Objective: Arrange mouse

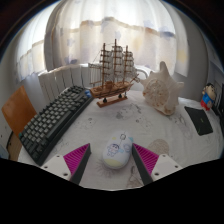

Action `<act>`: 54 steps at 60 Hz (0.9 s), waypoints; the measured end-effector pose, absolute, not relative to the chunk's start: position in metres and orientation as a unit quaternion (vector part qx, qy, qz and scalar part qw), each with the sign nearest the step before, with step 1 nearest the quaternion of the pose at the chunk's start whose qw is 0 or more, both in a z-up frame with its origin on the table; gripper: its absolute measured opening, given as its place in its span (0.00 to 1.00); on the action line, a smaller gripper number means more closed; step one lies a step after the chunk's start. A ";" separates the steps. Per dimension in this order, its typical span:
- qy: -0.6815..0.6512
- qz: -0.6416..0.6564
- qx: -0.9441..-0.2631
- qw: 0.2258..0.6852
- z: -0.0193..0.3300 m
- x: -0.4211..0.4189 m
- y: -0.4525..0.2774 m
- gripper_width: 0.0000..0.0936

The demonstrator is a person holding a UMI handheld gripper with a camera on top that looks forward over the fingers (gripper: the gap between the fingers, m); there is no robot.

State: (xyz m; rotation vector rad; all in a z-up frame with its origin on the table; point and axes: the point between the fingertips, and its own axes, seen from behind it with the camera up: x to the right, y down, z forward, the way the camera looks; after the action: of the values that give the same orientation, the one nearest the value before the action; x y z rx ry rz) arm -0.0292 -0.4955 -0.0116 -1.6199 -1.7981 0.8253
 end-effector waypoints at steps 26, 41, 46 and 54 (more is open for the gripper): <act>-0.682 0.326 -0.590 0.284 -0.012 -0.057 -0.500 0.52; -0.670 0.324 -0.597 0.298 0.020 -0.057 -0.477 0.48; -0.666 0.324 -0.593 0.316 0.055 -0.055 -0.454 0.45; -0.633 0.341 -0.608 0.335 0.129 -0.056 -0.394 0.43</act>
State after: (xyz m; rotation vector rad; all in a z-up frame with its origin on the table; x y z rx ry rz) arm -0.0556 -0.3940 0.1286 -1.5862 -1.6523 0.8907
